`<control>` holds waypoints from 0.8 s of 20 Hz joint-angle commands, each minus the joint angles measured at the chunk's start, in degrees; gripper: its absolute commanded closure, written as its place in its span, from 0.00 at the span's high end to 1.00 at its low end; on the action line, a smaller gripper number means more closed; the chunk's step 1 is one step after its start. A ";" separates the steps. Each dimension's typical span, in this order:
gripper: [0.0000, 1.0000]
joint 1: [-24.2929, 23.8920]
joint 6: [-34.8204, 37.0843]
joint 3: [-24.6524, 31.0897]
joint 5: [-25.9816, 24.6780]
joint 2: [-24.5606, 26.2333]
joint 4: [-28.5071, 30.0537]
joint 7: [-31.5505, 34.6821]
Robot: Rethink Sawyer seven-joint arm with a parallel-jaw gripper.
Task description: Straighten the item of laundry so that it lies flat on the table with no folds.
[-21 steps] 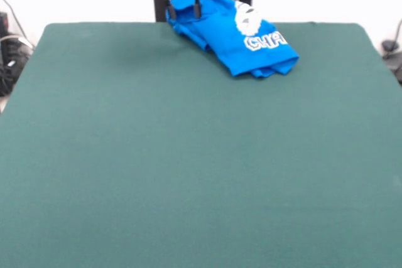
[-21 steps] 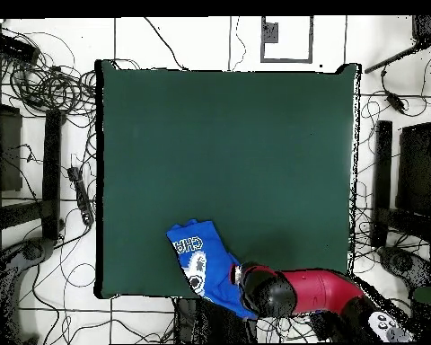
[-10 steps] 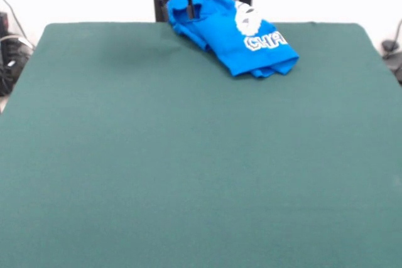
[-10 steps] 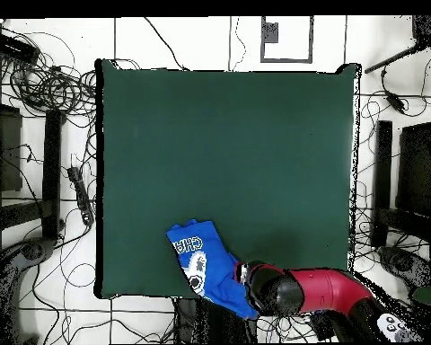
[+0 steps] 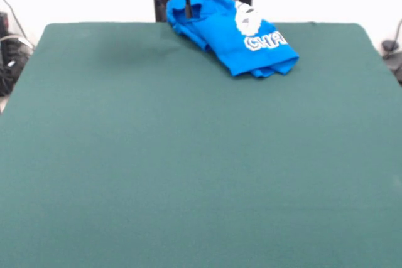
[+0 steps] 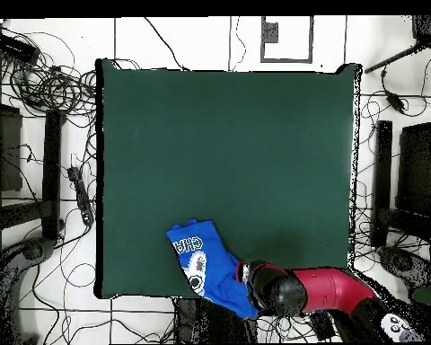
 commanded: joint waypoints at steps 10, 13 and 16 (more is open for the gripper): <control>1.00 -0.99 5.17 7.30 -3.61 3.42 0.00 -9.12; 1.00 -1.73 5.53 7.94 -3.11 2.19 1.39 -9.34; 1.00 -2.17 6.11 8.55 -2.68 1.47 2.04 -9.54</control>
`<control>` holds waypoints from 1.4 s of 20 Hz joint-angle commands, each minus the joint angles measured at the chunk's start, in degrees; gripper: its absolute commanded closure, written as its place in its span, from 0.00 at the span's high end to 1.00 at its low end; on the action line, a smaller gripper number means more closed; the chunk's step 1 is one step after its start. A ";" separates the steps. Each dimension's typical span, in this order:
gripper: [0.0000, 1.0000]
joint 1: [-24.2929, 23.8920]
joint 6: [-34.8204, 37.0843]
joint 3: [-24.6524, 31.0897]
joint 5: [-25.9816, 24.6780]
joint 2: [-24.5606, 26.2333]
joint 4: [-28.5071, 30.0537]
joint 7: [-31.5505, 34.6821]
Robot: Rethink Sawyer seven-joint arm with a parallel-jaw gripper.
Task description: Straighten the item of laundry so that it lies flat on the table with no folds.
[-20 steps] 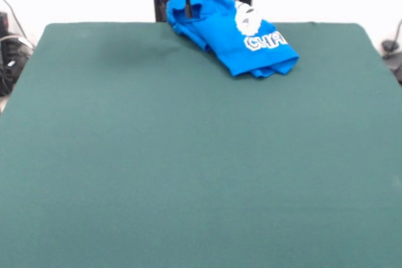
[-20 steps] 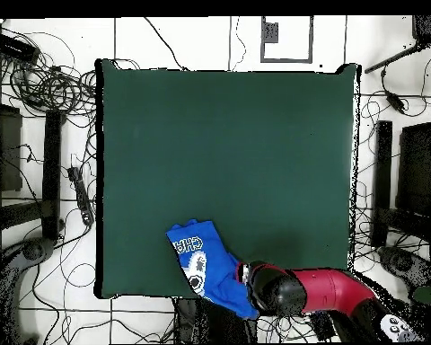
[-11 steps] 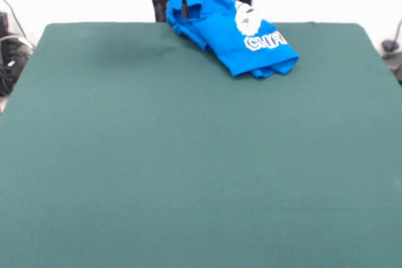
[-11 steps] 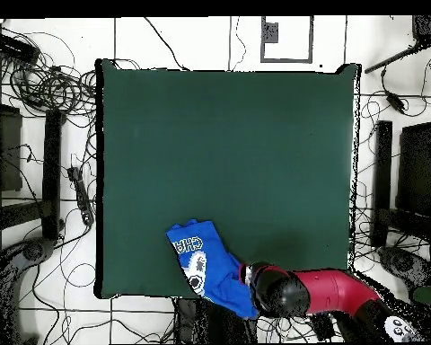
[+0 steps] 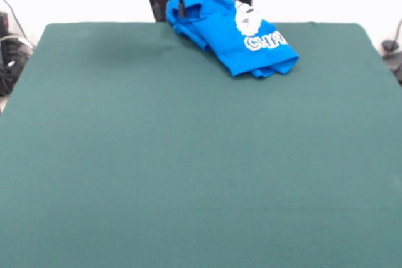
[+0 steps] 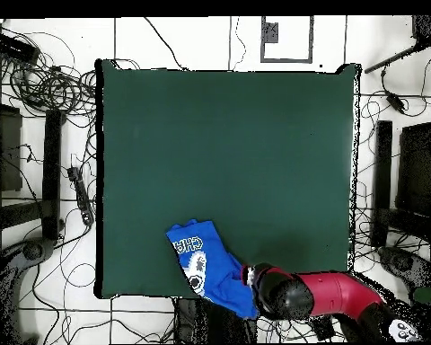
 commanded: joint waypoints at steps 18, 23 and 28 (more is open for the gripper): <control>1.00 -0.45 0.86 10.26 -2.43 3.59 7.90 -5.87; 1.00 -1.23 0.88 10.53 -3.14 4.45 8.07 -6.31; 1.00 -2.86 2.52 12.13 -2.15 2.53 9.09 -7.30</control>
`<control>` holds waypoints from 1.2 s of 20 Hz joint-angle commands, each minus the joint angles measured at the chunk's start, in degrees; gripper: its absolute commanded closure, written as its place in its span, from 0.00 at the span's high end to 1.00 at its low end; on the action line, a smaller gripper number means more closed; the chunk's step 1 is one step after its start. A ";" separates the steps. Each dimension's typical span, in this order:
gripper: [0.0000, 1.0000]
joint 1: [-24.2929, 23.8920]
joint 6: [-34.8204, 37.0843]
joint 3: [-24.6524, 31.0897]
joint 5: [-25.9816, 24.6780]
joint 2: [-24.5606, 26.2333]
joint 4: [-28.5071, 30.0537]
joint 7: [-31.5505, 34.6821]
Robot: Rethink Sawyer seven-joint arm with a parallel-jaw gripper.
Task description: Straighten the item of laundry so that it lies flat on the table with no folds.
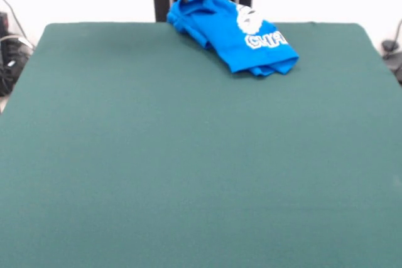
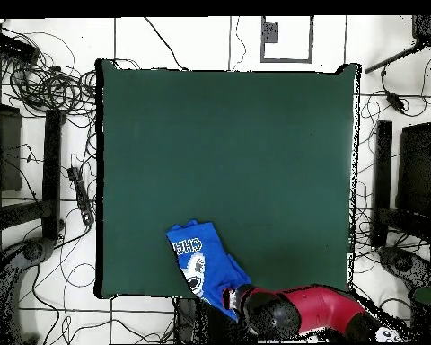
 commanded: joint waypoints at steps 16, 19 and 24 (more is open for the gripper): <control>1.00 -2.34 5.95 10.76 0.10 -1.31 0.94 -8.55; 1.00 -2.76 6.80 11.20 0.20 -1.93 0.29 -9.10; 1.00 -4.58 9.77 13.86 2.15 -4.91 0.60 -10.74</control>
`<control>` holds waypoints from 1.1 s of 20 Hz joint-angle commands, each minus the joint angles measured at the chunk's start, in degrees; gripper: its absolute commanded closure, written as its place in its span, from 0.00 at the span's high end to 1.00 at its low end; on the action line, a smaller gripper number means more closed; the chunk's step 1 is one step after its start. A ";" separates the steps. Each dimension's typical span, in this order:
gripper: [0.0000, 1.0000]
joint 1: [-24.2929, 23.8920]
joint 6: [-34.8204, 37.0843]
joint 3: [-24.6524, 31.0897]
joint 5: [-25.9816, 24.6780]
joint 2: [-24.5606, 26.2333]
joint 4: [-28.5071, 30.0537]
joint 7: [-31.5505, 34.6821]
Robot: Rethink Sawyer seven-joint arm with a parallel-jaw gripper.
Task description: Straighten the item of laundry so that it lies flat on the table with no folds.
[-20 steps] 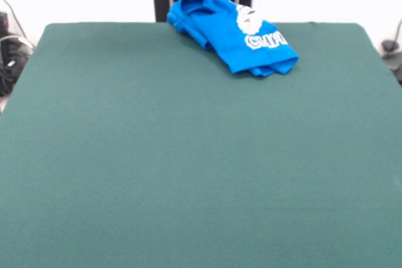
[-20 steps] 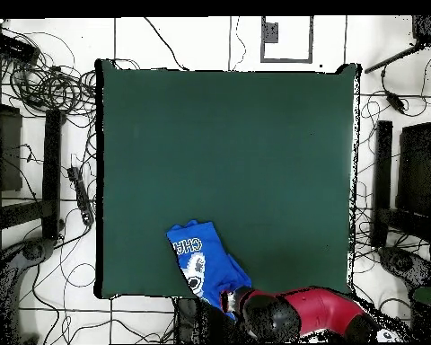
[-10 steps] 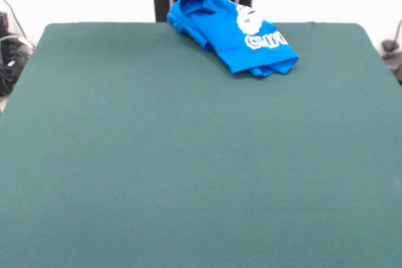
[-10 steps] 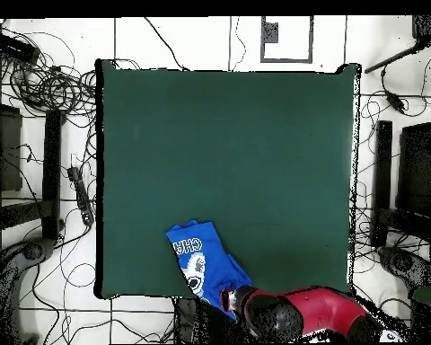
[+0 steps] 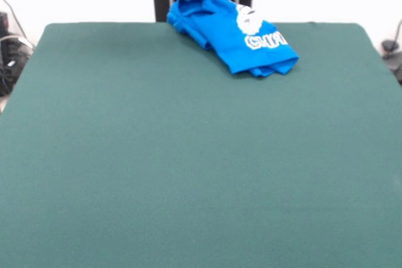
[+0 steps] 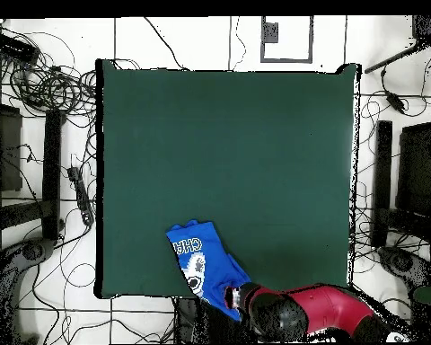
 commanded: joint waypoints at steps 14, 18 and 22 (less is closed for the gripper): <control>1.00 -3.70 12.15 12.47 3.11 -4.90 -0.98 -11.65; 1.00 -3.42 11.60 11.99 1.13 -2.73 -1.75 -10.50; 1.00 -2.78 10.06 10.65 -0.97 -0.88 -2.01 -9.42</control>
